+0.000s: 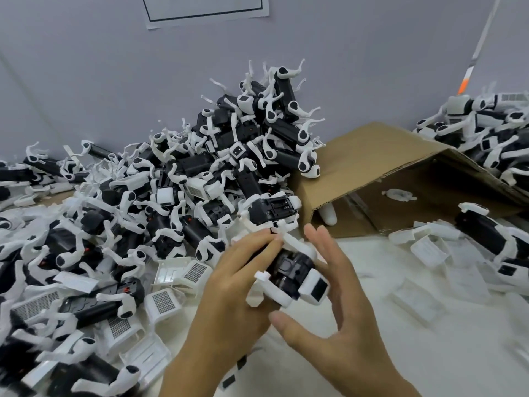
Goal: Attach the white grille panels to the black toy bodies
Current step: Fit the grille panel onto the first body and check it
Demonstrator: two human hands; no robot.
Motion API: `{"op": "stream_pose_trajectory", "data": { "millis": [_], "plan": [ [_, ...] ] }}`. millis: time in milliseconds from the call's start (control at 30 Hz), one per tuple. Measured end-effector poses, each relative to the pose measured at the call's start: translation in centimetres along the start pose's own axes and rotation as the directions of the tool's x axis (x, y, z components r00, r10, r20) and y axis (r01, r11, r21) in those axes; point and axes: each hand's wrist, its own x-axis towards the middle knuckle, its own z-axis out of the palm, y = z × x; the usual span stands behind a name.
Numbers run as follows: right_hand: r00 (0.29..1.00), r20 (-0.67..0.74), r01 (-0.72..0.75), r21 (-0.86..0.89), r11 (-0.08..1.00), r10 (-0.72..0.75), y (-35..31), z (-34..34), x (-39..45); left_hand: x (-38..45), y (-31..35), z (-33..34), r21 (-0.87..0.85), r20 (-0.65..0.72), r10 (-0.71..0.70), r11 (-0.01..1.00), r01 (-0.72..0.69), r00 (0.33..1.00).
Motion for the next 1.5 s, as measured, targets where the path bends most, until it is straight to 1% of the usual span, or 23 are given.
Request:
{"op": "stream_pose_trajectory", "data": {
  "millis": [133, 233, 300, 400, 467, 567, 633, 733, 800, 833, 867, 900, 967, 1000, 1033, 1100, 1133, 1167, 1200, 1233, 1300, 1367, 1500],
  "plan": [
    [0.993, -0.117, -0.012, -0.1, 0.995, 0.0, -0.2, -0.3, 0.2, 0.0, 0.0, 0.7, 0.058, 0.041, 0.05, 0.997, -0.052, 0.998],
    [0.983, -0.184, -0.021, -0.098, 0.995, 0.003, -0.2, -0.6, 0.1, -0.2, 0.2, 0.8, 0.032, 0.02, 0.027, 0.999, -0.028, 0.999],
    [0.983, -0.184, -0.044, -0.092, 0.995, 0.026, -0.2, -0.9, 0.1, -0.2, 0.5, 1.0, 0.046, 0.041, 0.007, 0.999, -0.008, 0.999],
    [0.984, -0.158, -0.096, -0.06, 0.994, 0.085, -0.4, -0.7, 0.2, -0.4, 0.7, 1.2, 0.096, 0.042, 0.002, 0.995, -0.006, 0.999],
    [0.976, -0.19, -0.115, -0.04, 0.993, 0.106, -0.5, -0.6, 0.1, -0.4, 0.8, 1.2, 0.104, 0.05, -0.008, 0.995, 0.003, 0.999],
    [0.947, -0.251, -0.188, 0.082, 0.979, 0.203, -0.6, -0.9, 0.4, -0.4, 1.4, 1.6, 0.203, 0.07, -0.033, 0.979, 0.018, 0.997],
    [0.921, -0.265, -0.246, 0.168, 0.955, 0.284, -0.7, -1.2, 0.9, -0.4, 1.4, 2.1, 0.252, 0.027, -0.01, 0.968, 0.003, 1.0],
    [0.897, -0.257, -0.294, 0.26, 0.92, 0.359, -1.0, -1.3, 1.6, -0.3, 1.0, 2.1, 0.118, -0.117, -0.01, 0.993, 0.023, 0.993],
    [0.908, -0.229, -0.259, 0.347, 0.901, 0.349, -1.0, -1.3, 1.7, -0.3, 1.0, 1.8, -0.046, -0.217, -0.112, 0.994, 0.104, 0.97],
    [0.916, -0.221, -0.233, 0.388, 0.892, 0.335, -1.1, -1.3, 1.7, -0.2, 1.3, 1.6, -0.176, -0.261, -0.208, 0.97, 0.165, 0.943],
    [0.923, -0.216, -0.215, 0.396, 0.893, 0.319, -1.2, -1.3, 1.7, -0.1, 1.6, 1.5, -0.334, -0.287, -0.329, 0.915, 0.228, 0.9],
    [0.929, -0.214, -0.207, 0.373, 0.904, 0.301, -1.3, -1.3, 1.6, 0.1, 1.8, 1.4, -0.508, -0.274, -0.467, 0.813, 0.285, 0.841],
    [0.945, -0.216, -0.186, 0.258, 0.948, 0.244, -1.4, -1.0, 1.3, 0.5, 1.8, 1.0, -0.775, -0.153, -0.686, 0.53, 0.344, 0.712],
    [0.965, -0.208, -0.128, 0.16, 0.979, 0.16, -1.5, -0.9, 1.0, 0.7, 1.8, 0.9, -0.835, -0.089, -0.748, 0.416, 0.36, 0.658],
    [0.982, -0.184, -0.025, 0.04, 0.999, 0.032, -1.7, -0.7, 0.8, 0.9, 1.8, 0.8, -0.867, -0.029, -0.79, 0.324, 0.378, 0.612],
    [0.968, -0.122, 0.199, -0.174, 0.965, -0.221, -1.5, -0.2, 0.4, 1.4, 2.0, 0.8, -0.921, 0.106, -0.834, 0.123, 0.37, 0.541],
    [0.953, -0.109, 0.253, -0.22, 0.942, -0.281, -1.3, -0.1, 0.3, 1.5, 2.1, 0.7, -0.936, 0.181, -0.828, 0.02, 0.35, 0.53],
    [0.947, -0.11, 0.269, -0.235, 0.934, -0.301, -1.2, -0.1, 0.3, 1.5, 2.3, 0.7, -0.939, 0.251, -0.807, -0.067, 0.338, 0.534],
    [0.95, -0.112, 0.26, -0.236, 0.936, -0.292, -1.1, -0.1, 0.3, 1.5, 2.5, 0.5, -0.931, 0.308, -0.776, -0.125, 0.344, 0.55],
    [0.958, -0.104, 0.238, -0.238, 0.942, -0.268, -1.0, -0.1, 0.4, 1.3, 2.6, 0.4, -0.918, 0.353, -0.735, -0.154, 0.366, 0.578],
    [0.966, -0.046, 0.235, -0.253, 0.938, -0.255, -0.8, -0.3, 0.4, 0.9, 2.8, 0.4, -0.895, 0.426, -0.638, -0.196, 0.4, 0.641],
    [0.958, -0.047, 0.26, -0.271, 0.927, -0.282, -0.5, -0.3, 0.3, 0.6, 3.0, 0.7, -0.888, 0.452, -0.567, -0.217, 0.405, 0.688],
    [0.959, -0.076, 0.248, -0.245, 0.937, -0.274, -0.5, -0.1, 0.3, 0.4, 3.1, 1.5, -0.902, 0.427, -0.54, -0.196, 0.385, 0.725]
  ]
}}
